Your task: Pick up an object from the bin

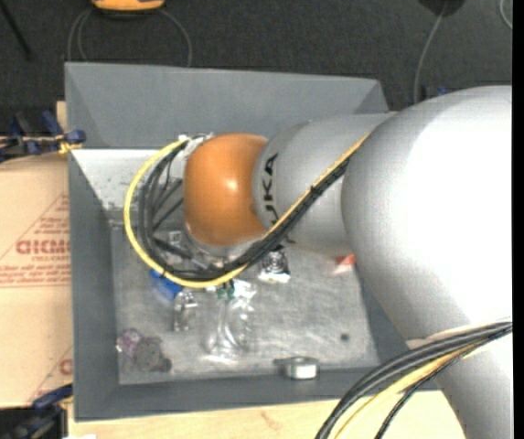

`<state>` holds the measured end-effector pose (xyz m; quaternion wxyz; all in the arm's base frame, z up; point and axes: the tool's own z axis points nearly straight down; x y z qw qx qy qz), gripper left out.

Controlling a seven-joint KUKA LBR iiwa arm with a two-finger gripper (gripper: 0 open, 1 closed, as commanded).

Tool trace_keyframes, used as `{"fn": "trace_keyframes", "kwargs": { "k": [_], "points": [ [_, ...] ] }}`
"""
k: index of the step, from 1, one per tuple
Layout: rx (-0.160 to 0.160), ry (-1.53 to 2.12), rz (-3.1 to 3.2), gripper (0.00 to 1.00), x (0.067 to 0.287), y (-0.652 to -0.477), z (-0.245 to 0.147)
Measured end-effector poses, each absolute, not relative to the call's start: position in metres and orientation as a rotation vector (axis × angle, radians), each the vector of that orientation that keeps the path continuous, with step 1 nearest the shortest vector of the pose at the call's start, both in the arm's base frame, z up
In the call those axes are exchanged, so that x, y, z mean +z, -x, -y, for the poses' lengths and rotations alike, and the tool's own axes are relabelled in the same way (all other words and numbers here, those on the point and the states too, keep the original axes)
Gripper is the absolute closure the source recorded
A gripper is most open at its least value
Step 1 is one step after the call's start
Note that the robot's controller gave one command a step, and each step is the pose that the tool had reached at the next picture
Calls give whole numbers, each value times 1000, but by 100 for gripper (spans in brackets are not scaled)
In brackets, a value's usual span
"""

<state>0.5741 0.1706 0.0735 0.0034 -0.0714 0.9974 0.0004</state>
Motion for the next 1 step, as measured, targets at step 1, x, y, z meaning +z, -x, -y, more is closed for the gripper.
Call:
{"fn": "trace_keyframes", "kwargs": {
  "k": [1],
  "points": [
    [10, 215, -3114, 100, 77, -578, -172]
  ]
}}
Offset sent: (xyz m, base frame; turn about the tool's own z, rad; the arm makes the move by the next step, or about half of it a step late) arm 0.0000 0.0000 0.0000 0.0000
